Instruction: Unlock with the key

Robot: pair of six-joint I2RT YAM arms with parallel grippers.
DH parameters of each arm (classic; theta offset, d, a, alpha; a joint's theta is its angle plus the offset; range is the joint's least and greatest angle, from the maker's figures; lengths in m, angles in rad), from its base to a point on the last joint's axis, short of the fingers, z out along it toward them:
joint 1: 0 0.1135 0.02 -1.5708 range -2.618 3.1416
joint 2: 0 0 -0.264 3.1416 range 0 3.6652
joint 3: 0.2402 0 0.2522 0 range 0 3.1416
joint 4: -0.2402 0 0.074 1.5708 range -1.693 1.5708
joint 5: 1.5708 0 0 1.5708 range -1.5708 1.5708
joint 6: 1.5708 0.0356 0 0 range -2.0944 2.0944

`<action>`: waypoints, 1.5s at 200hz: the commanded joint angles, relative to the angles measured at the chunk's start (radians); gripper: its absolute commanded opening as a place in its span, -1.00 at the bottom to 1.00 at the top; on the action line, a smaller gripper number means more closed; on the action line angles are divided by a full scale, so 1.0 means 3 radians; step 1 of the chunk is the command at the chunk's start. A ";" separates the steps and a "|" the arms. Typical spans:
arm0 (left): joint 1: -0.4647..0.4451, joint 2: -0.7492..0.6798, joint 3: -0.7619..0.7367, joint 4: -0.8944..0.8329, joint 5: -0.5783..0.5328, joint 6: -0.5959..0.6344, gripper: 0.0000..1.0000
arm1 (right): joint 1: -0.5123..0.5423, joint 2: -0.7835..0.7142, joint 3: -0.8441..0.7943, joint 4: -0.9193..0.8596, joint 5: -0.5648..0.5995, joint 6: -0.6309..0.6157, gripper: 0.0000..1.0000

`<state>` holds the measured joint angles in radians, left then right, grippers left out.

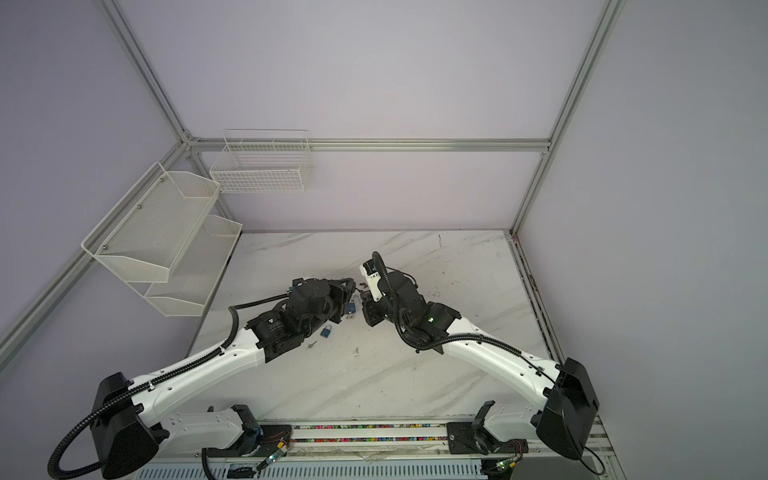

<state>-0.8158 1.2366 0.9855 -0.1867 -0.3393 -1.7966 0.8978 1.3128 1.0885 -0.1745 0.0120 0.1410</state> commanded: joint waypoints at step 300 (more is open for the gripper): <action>0.0138 -0.0288 -0.0022 0.0013 0.0370 0.0324 -1.00 | 0.0045 -0.0078 0.0340 -0.0349 -0.0035 -0.0180 -1.00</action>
<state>-0.7792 1.1641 0.9855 -0.2333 -0.2443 -1.7176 0.9108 1.2823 1.1603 -0.2806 -0.0147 0.1162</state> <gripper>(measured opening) 0.298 0.067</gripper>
